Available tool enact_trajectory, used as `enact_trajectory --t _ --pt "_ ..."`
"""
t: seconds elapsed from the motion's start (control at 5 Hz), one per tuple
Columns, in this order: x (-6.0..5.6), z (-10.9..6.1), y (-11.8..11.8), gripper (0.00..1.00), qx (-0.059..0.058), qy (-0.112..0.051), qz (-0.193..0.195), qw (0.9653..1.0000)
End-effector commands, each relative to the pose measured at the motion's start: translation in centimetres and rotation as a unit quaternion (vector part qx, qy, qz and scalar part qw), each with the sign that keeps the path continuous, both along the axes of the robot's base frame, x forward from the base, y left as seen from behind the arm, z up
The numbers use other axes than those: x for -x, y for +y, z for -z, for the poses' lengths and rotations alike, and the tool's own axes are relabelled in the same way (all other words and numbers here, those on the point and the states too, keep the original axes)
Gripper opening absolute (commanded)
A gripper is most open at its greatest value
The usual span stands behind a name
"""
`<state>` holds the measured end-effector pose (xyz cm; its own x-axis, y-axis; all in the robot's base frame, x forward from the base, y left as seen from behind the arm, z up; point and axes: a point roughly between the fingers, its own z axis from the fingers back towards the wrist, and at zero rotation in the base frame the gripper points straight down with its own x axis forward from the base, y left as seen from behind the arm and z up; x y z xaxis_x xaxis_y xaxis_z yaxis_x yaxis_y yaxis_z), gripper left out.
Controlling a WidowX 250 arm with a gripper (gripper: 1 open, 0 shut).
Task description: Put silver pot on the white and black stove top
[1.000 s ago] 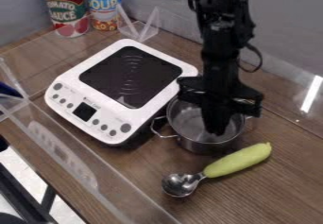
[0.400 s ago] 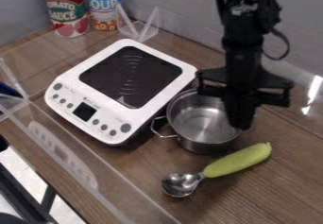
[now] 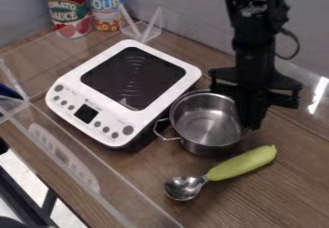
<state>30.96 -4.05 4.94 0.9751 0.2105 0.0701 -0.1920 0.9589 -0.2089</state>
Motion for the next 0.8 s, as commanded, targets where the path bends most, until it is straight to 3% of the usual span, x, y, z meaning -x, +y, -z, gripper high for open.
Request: enact_trajectory --t 0.0,0.2,0.4,0.6 --pt "-0.7 -1.7 0.8 0.0 -0.001 -0.032 -0.007 0.9995" --pt "-0.7 -2.6 0.3 1.0 0.002 -0.031 -0.015 0.9994" --pt "-0.4 -4.4 -1.0 1.0 0.007 -0.034 -0.023 0.9991" --pt "-0.2 -7.7 -2.0 1.0 0.012 -0.048 -0.036 0.9981"
